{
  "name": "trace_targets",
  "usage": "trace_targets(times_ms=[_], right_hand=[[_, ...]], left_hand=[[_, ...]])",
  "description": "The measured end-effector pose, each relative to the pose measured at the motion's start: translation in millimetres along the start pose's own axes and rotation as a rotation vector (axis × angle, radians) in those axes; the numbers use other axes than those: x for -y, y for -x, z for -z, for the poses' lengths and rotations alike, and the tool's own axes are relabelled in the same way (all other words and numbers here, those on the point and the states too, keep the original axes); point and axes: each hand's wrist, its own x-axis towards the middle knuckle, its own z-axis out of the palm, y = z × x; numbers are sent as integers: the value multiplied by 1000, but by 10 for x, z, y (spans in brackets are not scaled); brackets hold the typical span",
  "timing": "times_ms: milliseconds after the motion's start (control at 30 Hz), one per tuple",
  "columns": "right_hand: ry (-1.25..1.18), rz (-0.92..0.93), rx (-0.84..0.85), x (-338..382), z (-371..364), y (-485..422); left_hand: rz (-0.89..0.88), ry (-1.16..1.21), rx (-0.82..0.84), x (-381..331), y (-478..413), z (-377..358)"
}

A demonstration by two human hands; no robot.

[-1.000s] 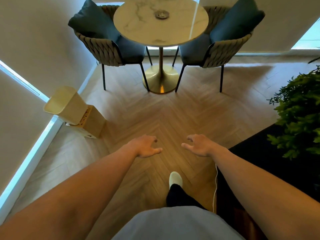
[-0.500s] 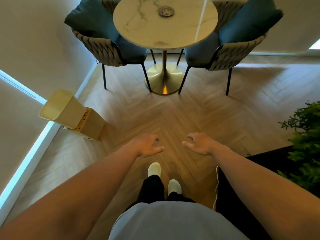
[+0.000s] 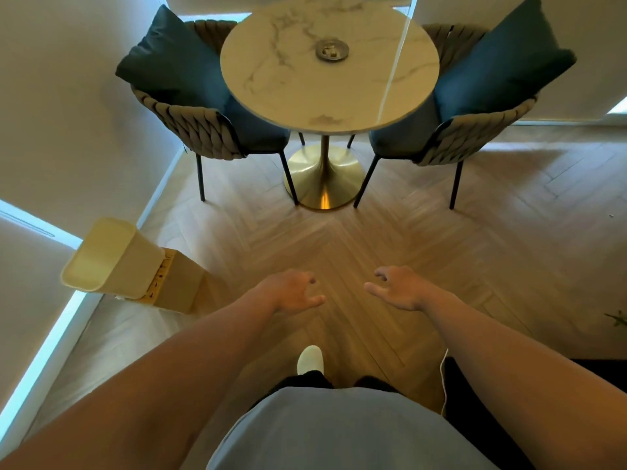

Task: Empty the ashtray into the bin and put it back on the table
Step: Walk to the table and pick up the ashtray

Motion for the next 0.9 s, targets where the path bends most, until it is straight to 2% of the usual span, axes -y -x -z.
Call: trace_targets(times_ms=[400,900], right_hand=[[-58,16,-24,284,641,-819],[-29,79,24,116,1923,-2083]], left_hand=[[-32,5,18,290,-815,852],[35,115,19,190,-1989,1963]])
